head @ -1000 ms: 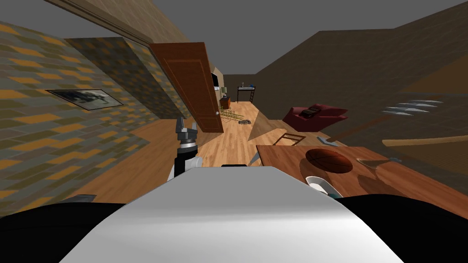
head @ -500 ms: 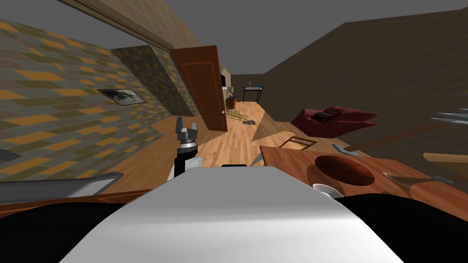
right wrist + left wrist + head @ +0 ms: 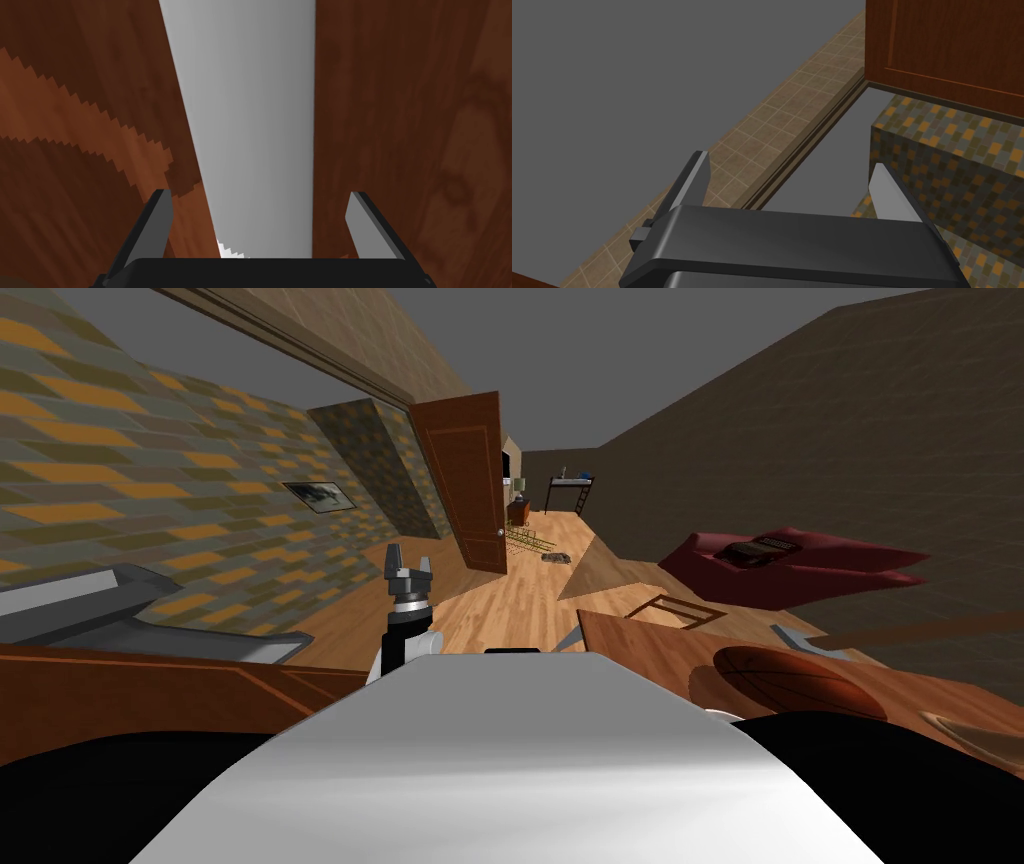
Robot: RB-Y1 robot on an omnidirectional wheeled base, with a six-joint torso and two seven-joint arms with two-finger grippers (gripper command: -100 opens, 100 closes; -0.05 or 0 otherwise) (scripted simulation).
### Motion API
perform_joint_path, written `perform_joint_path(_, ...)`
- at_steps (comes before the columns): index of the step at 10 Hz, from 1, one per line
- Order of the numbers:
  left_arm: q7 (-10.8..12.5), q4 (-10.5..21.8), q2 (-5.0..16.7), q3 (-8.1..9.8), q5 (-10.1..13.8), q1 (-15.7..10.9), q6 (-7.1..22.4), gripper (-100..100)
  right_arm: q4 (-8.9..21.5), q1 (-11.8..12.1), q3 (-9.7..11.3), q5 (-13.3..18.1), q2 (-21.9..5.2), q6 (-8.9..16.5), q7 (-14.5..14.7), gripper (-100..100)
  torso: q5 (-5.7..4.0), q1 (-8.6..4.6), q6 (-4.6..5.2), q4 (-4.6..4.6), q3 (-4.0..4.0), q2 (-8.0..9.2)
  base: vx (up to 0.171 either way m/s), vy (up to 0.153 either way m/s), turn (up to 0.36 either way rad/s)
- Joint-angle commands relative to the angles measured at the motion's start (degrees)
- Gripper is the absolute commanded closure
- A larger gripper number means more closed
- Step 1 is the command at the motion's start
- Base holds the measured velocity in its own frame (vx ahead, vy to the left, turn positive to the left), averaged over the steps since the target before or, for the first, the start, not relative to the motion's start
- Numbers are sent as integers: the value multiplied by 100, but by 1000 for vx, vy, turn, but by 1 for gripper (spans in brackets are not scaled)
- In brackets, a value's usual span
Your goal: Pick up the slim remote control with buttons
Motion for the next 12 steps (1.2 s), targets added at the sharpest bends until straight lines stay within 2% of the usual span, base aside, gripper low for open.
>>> perform_joint_path(1,0,0,0,0,0,0,0,0,0,0,0,0,0,0,0,-100,0,0,0,0,0,0,-26,5,48)
perform_joint_path(2,0,0,0,1,0,1,0,0,9,7,-20,14,10,-9,-18,100,-1,-4,5,-2,-5,-10,-5,1,-11)
perform_joint_path(6,0,0,0,1,0,2,0,0,5,5,-16,15,10,-11,-11,100,-2,-11,7,-5,-13,-22,-1,0,3)
perform_joint_path(7,0,0,0,1,0,2,0,0,5,5,-17,14,10,-11,-13,0,-2,-11,6,-6,-13,-22,0,0,0)
perform_joint_path(8,0,0,0,1,0,2,0,0,-37,-66,88,-75,-64,19,51,100,-2,-10,6,-6,-13,-22,31,-11,-176)
perform_joint_path(11,0,-1,1,2,0,3,-1,0,-517,-369,676,-551,-577,264,312,100,-4,-19,12,-11,-30,-53,86,-28,-318)
perform_joint_path(12,0,-1,1,2,0,4,-1,0,-517,-369,771,-551,-577,264,312,100,-2,-21,11,-12,-32,-57,61,-16,-87)
